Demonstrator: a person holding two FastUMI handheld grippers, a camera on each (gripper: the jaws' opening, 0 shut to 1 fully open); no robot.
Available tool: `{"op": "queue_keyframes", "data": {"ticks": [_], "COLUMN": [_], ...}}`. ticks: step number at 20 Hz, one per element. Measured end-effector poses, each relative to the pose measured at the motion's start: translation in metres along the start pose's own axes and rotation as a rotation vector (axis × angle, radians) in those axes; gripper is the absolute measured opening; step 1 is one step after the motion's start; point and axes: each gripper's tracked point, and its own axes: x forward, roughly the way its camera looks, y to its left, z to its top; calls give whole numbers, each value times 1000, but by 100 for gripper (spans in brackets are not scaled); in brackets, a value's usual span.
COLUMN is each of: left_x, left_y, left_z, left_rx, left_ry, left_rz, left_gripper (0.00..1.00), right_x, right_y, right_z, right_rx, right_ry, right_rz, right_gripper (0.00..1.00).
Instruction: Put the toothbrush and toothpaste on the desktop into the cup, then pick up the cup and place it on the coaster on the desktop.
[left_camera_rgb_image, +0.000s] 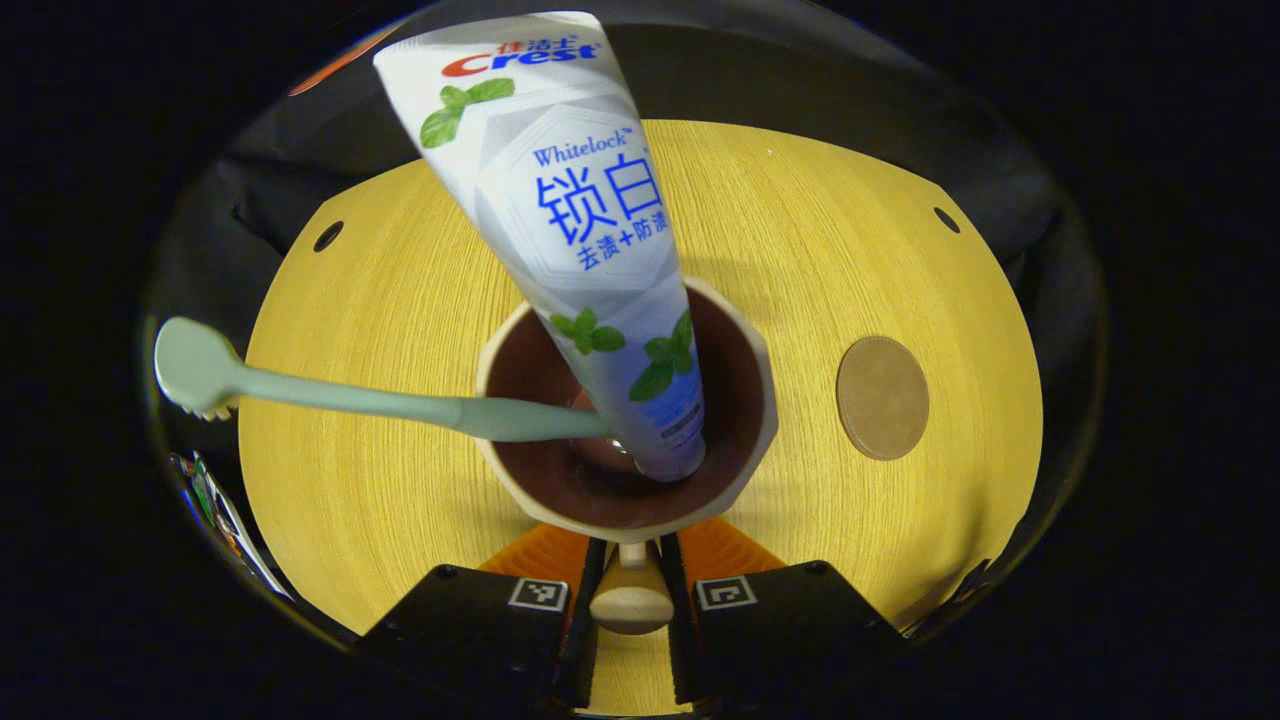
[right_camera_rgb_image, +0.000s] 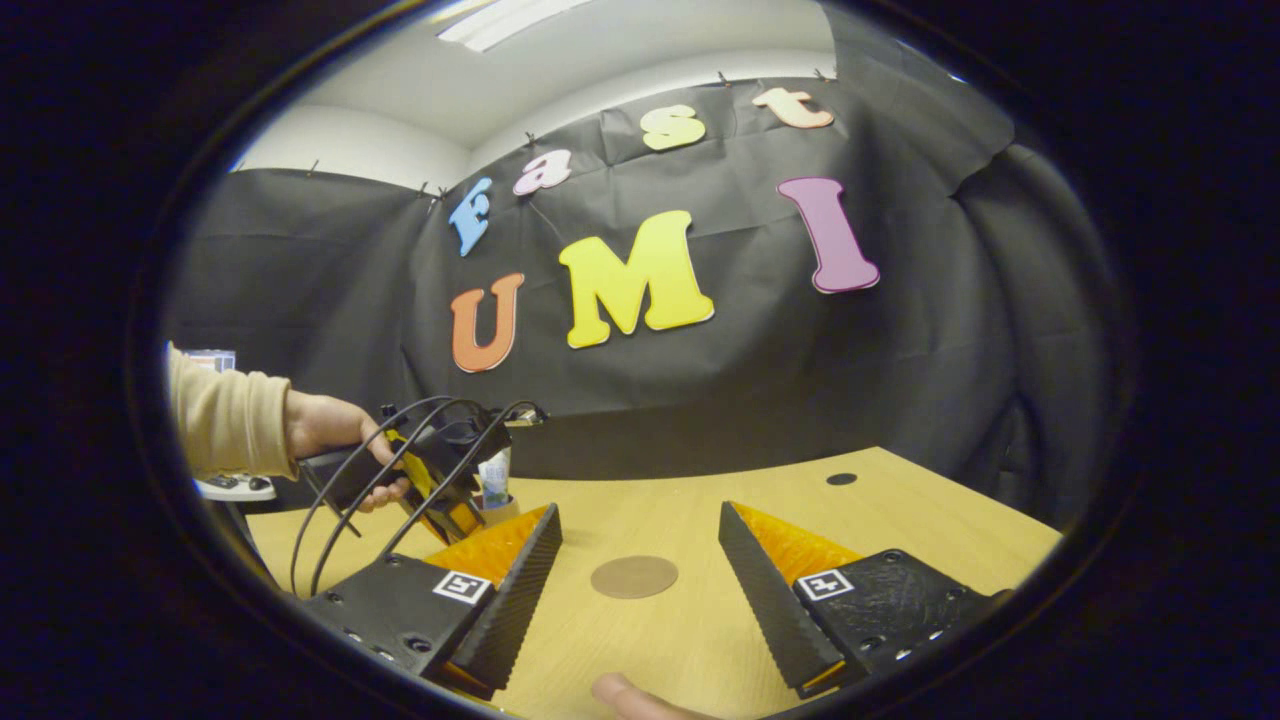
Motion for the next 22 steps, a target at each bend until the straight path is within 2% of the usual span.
{"op": "queue_keyframes", "data": {"ticks": [1,2,4,6,9,11,13,16,17,18,22], "left_x": [-6,-4,-24,-16,-13,-18,-26,-31,-33,-39,-41], "left_y": [-15,20,23,5,6,10,13,14,14,16,22], "left_z": [-5,5,7,0,-10,-17,-23,-28,-30,-32,-34], "left_rx": [-6,-24,-51,-34,14,57,102,153,166,194,218], "left_ry": [-4,-7,-28,-76,-105,-108,-104,-87,-85,-81,-45], "left_rz": [5,2,-26,-17,-29,-57,-81,-92,-93,-84,-102], "left_gripper": [32,31,30,30,30,30,30,30,34,30,30], "right_x": [0,-2,-2,-1,-2,-4,-3,-8,-9,-10,-11], "right_y": [0,1,4,2,2,7,-4,-12,-12,-15,-22], "right_z": [1,0,-1,-1,-1,-4,-4,2,4,5,2], "right_rx": [-1,-6,-17,0,27,45,42,19,19,16,31], "right_ry": [-3,-3,-1,5,10,23,21,0,-7,-14,-4], "right_rz": [2,5,18,18,31,69,47,32,36,38,36], "right_gripper": [95,95,95,95,95,95,92,95,95,95,95]}}
